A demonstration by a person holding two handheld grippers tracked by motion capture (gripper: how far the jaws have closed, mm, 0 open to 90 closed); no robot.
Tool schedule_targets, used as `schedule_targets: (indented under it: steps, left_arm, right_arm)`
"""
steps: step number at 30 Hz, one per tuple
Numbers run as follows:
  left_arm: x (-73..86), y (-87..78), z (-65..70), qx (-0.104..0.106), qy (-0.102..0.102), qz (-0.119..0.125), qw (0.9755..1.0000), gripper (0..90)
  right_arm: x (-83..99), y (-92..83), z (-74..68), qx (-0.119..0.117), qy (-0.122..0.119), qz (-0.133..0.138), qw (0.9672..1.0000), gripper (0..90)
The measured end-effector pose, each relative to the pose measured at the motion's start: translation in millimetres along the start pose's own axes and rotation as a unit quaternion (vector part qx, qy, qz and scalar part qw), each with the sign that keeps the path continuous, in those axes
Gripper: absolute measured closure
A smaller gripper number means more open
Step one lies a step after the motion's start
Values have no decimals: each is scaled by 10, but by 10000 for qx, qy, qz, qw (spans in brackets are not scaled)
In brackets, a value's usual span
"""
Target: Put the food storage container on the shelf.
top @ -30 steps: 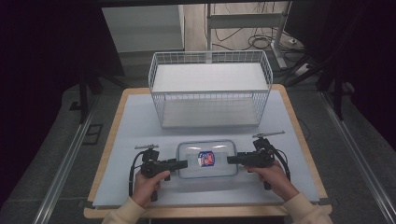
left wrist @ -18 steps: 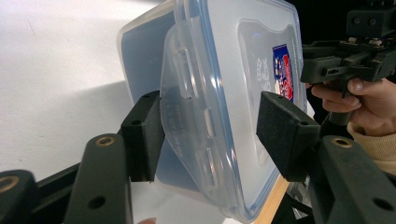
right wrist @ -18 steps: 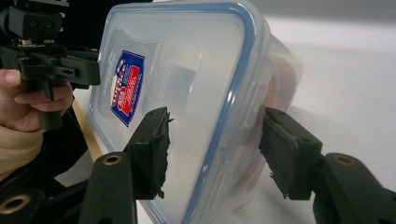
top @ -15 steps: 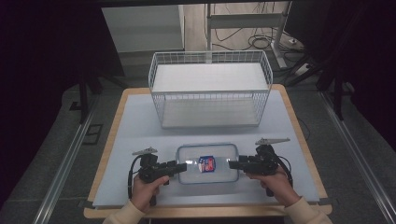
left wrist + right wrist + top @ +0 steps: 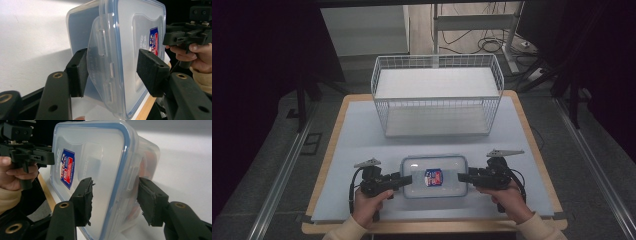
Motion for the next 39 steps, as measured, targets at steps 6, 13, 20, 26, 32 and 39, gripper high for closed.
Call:
schedule_targets:
  steps: [6, 13, 20, 26, 32, 39]
  left_arm:
    - [-2, 3, 45, -83, 66, 33, 9999, 441]
    - [-8, -3, 70, -89, 119, 74, 9999, 451]
    - [-10, -8, 84, -83, 163, 87, 9998, 458]
    - [-15, -6, 92, -93, 172, 81, 9998, 458]
    - [-49, -10, 128, -143, 226, 126, 9996, 457]
    - [-121, -34, 164, -134, 255, 216, 9994, 458]
  right_arm:
    - [-8, -18, -10, 75, 46, 72, 9999, 481]
    - [-2, -40, -5, 83, 25, 76, 9999, 483]
    - [8, -51, 13, 39, -69, 125, 9999, 487]
    - [11, -61, 8, 52, -66, 125, 9999, 492]
    - [-2, -79, 0, 114, -71, 148, 9998, 490]
    - [-72, -137, -23, 141, -137, 235, 9995, 491]
Point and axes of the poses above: each handheld gripper's, and its own axes: y roughly forward along the jaws, x roughly out of its underside, z roughly to its right, the point moved 4 cm from there along y, roughly forward along the jaws, and after that the axes turned 7 degrees about -z, right-handed, at the moved point
